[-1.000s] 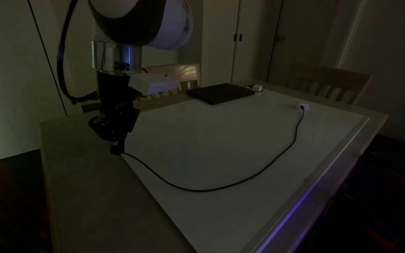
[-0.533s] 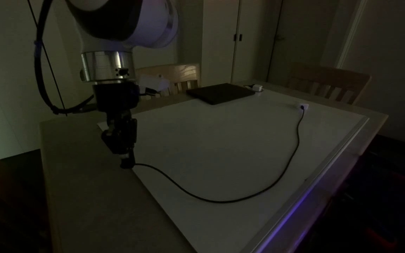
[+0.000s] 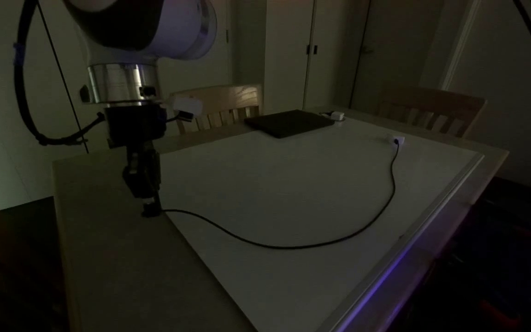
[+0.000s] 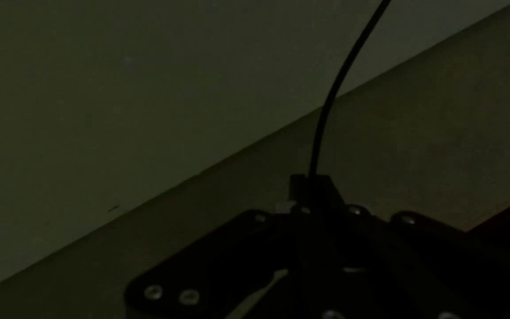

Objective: Unwrap the cable

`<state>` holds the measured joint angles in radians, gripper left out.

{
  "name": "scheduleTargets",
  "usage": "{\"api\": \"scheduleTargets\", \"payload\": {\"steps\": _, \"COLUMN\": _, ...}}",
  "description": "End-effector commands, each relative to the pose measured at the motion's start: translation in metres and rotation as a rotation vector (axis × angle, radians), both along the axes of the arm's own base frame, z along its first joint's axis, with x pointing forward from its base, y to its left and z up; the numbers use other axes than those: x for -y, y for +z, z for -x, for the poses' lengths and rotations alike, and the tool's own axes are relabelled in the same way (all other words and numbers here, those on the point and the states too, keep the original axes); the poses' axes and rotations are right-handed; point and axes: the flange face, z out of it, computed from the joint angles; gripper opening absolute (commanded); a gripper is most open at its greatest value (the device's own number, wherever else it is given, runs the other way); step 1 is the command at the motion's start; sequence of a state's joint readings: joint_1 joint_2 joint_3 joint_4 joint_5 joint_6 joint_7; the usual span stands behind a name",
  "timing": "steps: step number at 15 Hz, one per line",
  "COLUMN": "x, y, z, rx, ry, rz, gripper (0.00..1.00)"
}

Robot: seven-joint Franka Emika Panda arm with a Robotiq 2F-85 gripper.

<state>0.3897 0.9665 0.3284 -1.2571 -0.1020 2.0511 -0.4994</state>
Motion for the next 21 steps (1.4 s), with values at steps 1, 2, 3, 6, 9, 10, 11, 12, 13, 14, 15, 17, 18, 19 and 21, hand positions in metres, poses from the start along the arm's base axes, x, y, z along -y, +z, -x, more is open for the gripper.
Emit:
{"api": "scheduleTargets", "payload": {"steps": 1, "x": -0.006, "y": 0.002, "z": -0.016, "rx": 0.006, "ry": -0.133, "rz": -0.044, "gripper": 0.02}}
{"api": "scheduleTargets", "payload": {"steps": 2, "x": -0.004, "y": 0.003, "z": -0.017, "rx": 0.005, "ry": -0.2, "rz": -0.041, "gripper": 0.02}}
{"api": "scheduleTargets", "payload": {"steps": 3, "x": -0.004, "y": 0.002, "z": -0.019, "rx": 0.007, "ry": -0.25, "rz": -0.041, "gripper": 0.02}}
{"api": "scheduleTargets", "payload": {"steps": 6, "x": -0.008, "y": -0.001, "z": -0.018, "rx": 0.01, "ry": -0.323, "rz": -0.029, "gripper": 0.32}}
{"api": "scheduleTargets", "payload": {"steps": 9, "x": -0.011, "y": -0.003, "z": -0.015, "rx": 0.009, "ry": -0.352, "rz": -0.02, "gripper": 0.45}}
{"api": "scheduleTargets", "payload": {"steps": 10, "x": -0.012, "y": 0.0, "z": -0.014, "rx": 0.009, "ry": -0.356, "rz": -0.021, "gripper": 0.54}}
{"api": "scheduleTargets", "payload": {"steps": 11, "x": -0.012, "y": 0.003, "z": -0.013, "rx": 0.01, "ry": -0.36, "rz": -0.022, "gripper": 0.6}}
{"api": "scheduleTargets", "payload": {"steps": 12, "x": -0.012, "y": 0.008, "z": -0.011, "rx": 0.016, "ry": -0.368, "rz": -0.023, "gripper": 0.68}}
{"api": "scheduleTargets", "payload": {"steps": 13, "x": -0.012, "y": 0.013, "z": -0.011, "rx": 0.02, "ry": -0.381, "rz": -0.022, "gripper": 0.74}}
{"api": "scheduleTargets", "payload": {"steps": 14, "x": -0.012, "y": 0.017, "z": -0.01, "rx": 0.027, "ry": -0.392, "rz": -0.02, "gripper": 0.82}}
{"api": "scheduleTargets", "payload": {"steps": 15, "x": -0.012, "y": 0.022, "z": -0.008, "rx": 0.03, "ry": -0.411, "rz": -0.014, "gripper": 0.88}}
{"api": "scheduleTargets", "payload": {"steps": 17, "x": -0.015, "y": 0.032, "z": -0.003, "rx": 0.043, "ry": -0.44, "rz": -0.008, "gripper": 0.99}}
{"api": "scheduleTargets", "payload": {"steps": 18, "x": -0.016, "y": 0.038, "z": -0.001, "rx": 0.047, "ry": -0.452, "rz": -0.005, "gripper": 1.0}}
{"api": "scheduleTargets", "payload": {"steps": 19, "x": -0.018, "y": 0.042, "z": 0.0, "rx": 0.05, "ry": -0.462, "rz": -0.005, "gripper": 1.0}}
{"api": "scheduleTargets", "payload": {"steps": 21, "x": -0.02, "y": 0.046, "z": 0.004, "rx": 0.053, "ry": -0.458, "rz": -0.011, "gripper": 1.0}}
